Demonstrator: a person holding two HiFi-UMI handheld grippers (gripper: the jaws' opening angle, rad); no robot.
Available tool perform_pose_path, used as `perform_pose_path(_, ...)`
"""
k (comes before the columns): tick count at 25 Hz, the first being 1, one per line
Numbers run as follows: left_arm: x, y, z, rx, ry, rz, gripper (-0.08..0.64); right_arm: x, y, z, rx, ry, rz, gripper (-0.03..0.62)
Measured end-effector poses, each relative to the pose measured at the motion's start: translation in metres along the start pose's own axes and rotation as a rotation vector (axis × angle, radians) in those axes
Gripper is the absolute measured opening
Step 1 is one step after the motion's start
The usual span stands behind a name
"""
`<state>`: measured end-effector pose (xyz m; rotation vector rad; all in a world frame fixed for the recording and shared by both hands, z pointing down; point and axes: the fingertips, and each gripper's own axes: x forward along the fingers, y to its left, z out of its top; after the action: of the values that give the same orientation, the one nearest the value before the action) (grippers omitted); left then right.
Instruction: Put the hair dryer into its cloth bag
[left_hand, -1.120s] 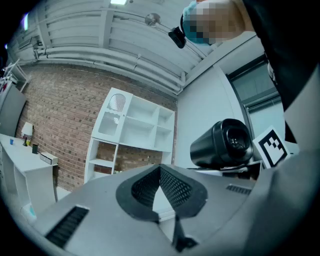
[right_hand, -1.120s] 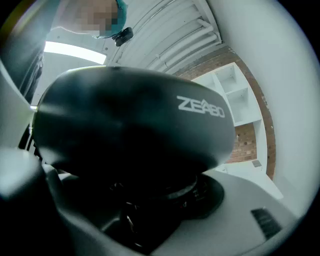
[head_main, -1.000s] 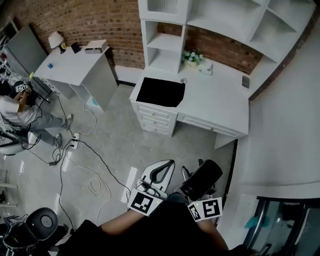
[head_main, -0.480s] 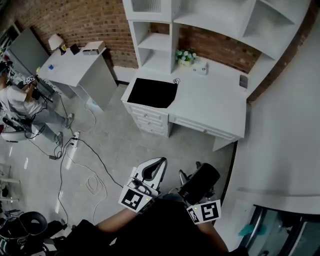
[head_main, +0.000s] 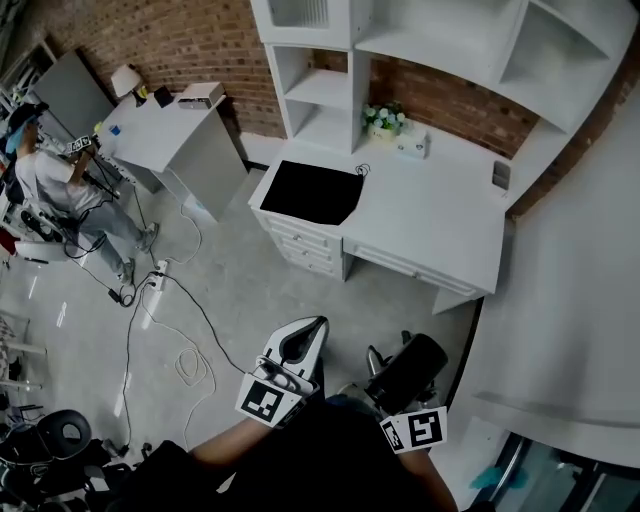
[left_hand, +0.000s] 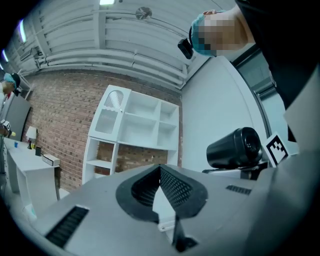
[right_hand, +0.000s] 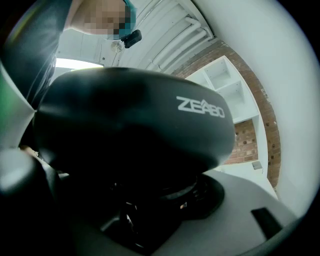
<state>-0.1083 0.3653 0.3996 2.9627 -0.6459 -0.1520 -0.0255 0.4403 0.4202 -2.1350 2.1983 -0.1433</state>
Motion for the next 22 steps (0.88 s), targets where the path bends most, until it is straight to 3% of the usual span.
perform_pose_path(9, 0.048, 0.059, -0.009, -0.028, 0.006, -0.025, 0.006, 0.066, -0.007, -0.009, -0.004, 0.038, -0.022, 0.268)
perform_pose_path(13, 0.074, 0.084, -0.008, 0.023, -0.002, -0.082, 0.007, 0.110, -0.012, -0.007, 0.003, 0.055, -0.047, 0.268)
perform_pose_path(22, 0.118, 0.163, -0.027, -0.011, 0.065, -0.162, 0.008, 0.198, -0.029, -0.001, 0.041, 0.098, -0.142, 0.270)
